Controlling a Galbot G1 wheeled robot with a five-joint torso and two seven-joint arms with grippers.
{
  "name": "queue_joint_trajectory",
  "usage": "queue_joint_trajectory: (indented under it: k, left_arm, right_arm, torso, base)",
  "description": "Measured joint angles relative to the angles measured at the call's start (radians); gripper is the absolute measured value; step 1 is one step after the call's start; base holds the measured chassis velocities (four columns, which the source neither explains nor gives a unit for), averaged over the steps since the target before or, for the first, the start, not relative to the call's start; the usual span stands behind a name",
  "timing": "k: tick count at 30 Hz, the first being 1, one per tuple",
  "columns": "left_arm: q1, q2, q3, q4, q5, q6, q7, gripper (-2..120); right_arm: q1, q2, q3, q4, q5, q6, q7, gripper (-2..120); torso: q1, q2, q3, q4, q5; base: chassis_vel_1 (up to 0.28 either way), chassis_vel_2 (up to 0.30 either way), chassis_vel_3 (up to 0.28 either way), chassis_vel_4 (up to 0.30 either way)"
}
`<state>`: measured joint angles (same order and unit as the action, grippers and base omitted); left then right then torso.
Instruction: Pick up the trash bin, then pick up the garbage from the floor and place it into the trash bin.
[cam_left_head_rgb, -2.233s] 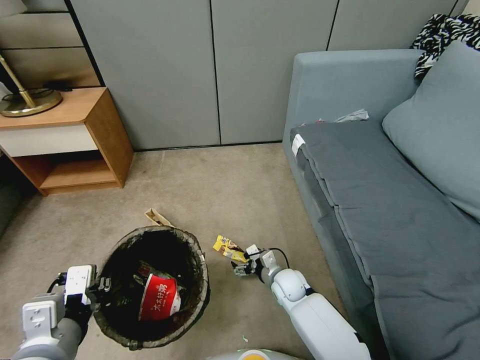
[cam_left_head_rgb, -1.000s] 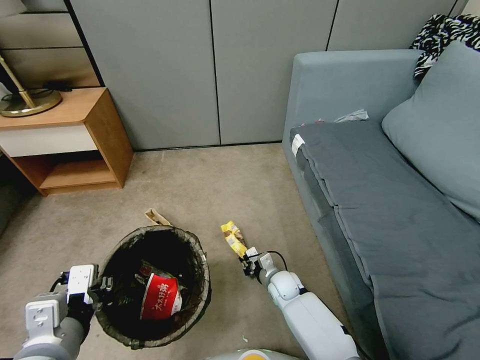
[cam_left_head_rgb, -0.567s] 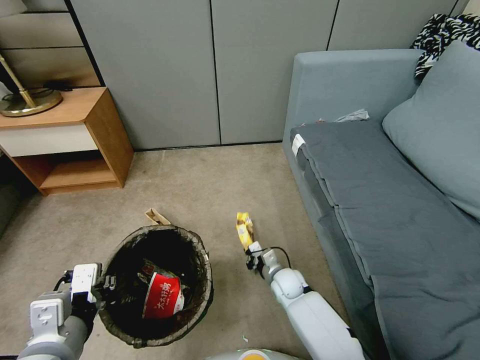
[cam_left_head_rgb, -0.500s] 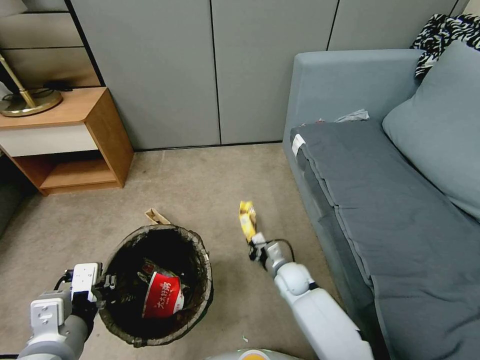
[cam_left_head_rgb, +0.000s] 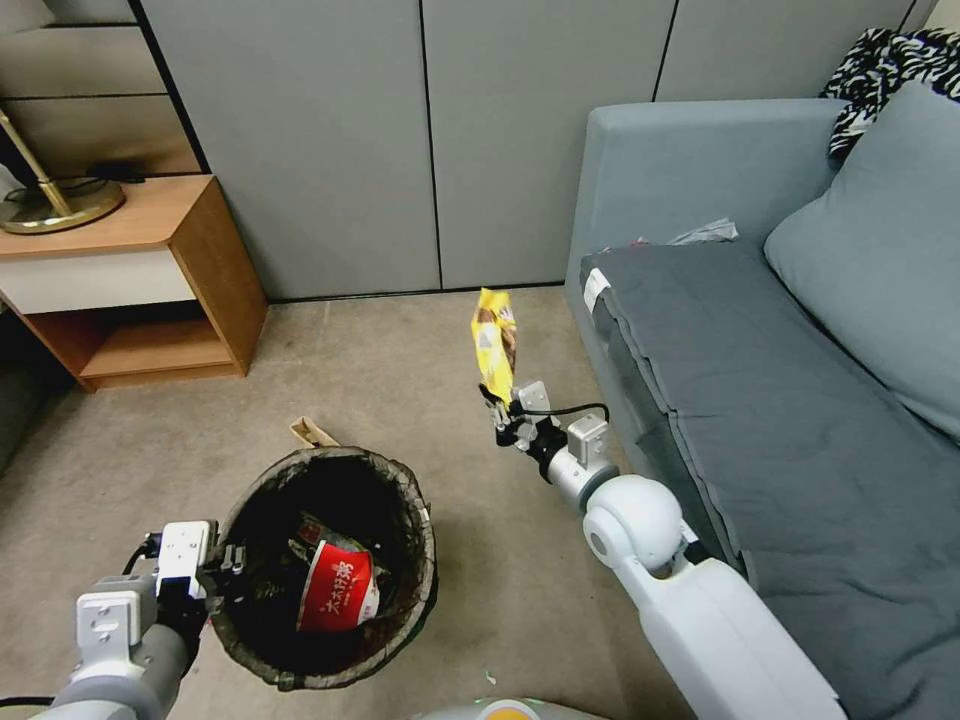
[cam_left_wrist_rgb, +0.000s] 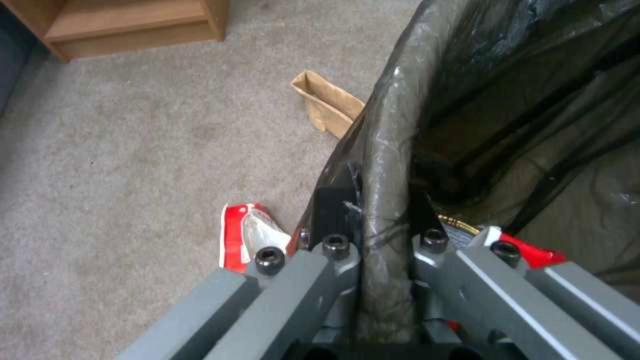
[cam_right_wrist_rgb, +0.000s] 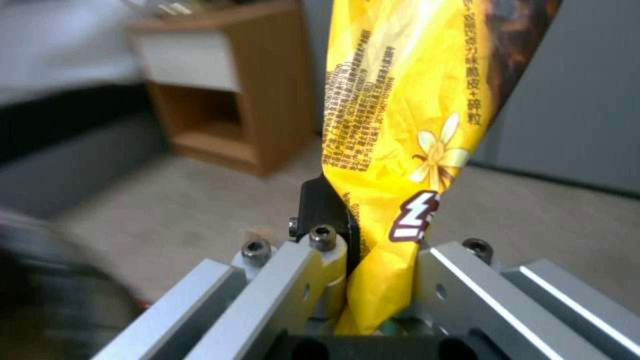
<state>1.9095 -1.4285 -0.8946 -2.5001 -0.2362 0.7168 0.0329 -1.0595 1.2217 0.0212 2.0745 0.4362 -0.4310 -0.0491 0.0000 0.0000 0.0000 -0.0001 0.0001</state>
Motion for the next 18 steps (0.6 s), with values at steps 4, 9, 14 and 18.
queue_joint_trajectory:
  k: [4,9,14,18]
  left_arm:
    - [0.000,0.002,0.000,0.000,0.002,0.000,-0.001,1]
    - [0.000,0.004,0.002,0.000,0.002,0.000,-0.003,1]
    - [0.001,0.002,0.004,0.000,0.004,0.001,-0.004,1]
    - [0.002,0.001,0.004,0.000,0.005,0.002,-0.005,1]
  right_arm:
    - [0.010,-0.033,-0.055,0.111,0.082,-0.051,0.001,0]
    - [0.032,-0.054,-0.131,0.165,0.135,-0.079,0.021,0]
    - [0.068,-0.064,-0.271,0.196,0.184,-0.105,0.053,0]
    - [0.082,-0.061,-0.346,0.197,0.194,-0.118,0.068,0]
  torso:
    - [0.000,0.000,0.000,0.0000,-0.0001]
    - [0.000,0.000,0.000,0.0001,-0.0001]
    - [0.000,0.000,0.000,0.0002,0.0000]
    - [0.000,0.000,0.000,0.0001,-0.0001]
  base:
    - [0.000,0.000,0.000,0.000]
    - [0.000,0.000,0.000,0.000]
    - [0.000,0.000,0.000,0.000]
    - [0.000,0.000,0.000,0.000]
